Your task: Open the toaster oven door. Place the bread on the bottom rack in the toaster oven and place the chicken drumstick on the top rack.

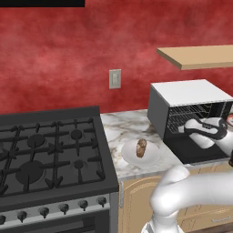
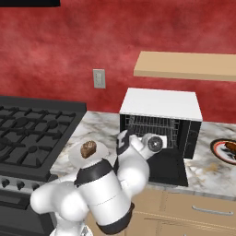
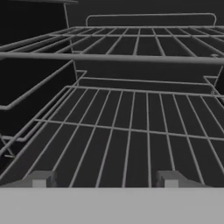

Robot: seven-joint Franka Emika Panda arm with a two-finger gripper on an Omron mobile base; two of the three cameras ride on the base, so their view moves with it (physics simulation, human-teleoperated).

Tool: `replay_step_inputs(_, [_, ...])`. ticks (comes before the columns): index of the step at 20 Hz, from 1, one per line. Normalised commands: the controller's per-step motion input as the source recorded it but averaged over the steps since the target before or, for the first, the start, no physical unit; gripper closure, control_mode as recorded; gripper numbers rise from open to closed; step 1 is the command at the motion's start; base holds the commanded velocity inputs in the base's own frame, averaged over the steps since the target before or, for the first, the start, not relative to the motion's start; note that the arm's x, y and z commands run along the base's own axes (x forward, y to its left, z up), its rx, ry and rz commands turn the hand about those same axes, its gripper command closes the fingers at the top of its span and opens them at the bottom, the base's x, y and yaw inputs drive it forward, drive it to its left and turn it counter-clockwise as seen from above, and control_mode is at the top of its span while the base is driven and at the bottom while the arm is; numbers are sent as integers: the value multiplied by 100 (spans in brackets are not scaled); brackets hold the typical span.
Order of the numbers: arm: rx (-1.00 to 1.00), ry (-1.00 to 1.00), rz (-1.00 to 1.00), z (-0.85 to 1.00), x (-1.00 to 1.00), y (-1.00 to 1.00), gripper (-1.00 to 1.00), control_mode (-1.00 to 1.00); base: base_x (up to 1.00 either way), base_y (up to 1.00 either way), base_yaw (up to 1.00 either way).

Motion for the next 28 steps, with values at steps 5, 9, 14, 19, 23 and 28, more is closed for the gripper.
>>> replay_step_inputs(5, [0,11,-6,-39,-52,0,-100,-100,0,0,0])
replay_step_inputs(9, [0,9,-5,-37,-58,0,-100,-100,0,0,0])
replay_step_inputs(14, [0,9,-3,-34,-65,0,-100,-100,0,0,0])
replay_step_inputs(19, [0,14,-2,-32,-65,0,-100,-100,0,0,0])
replay_step_inputs(23, [0,14,-2,-35,-63,0,-100,-100,0,0,0])
replay_step_inputs(28, [0,13,-2,-37,-57,0,-100,-100,0,0,0])
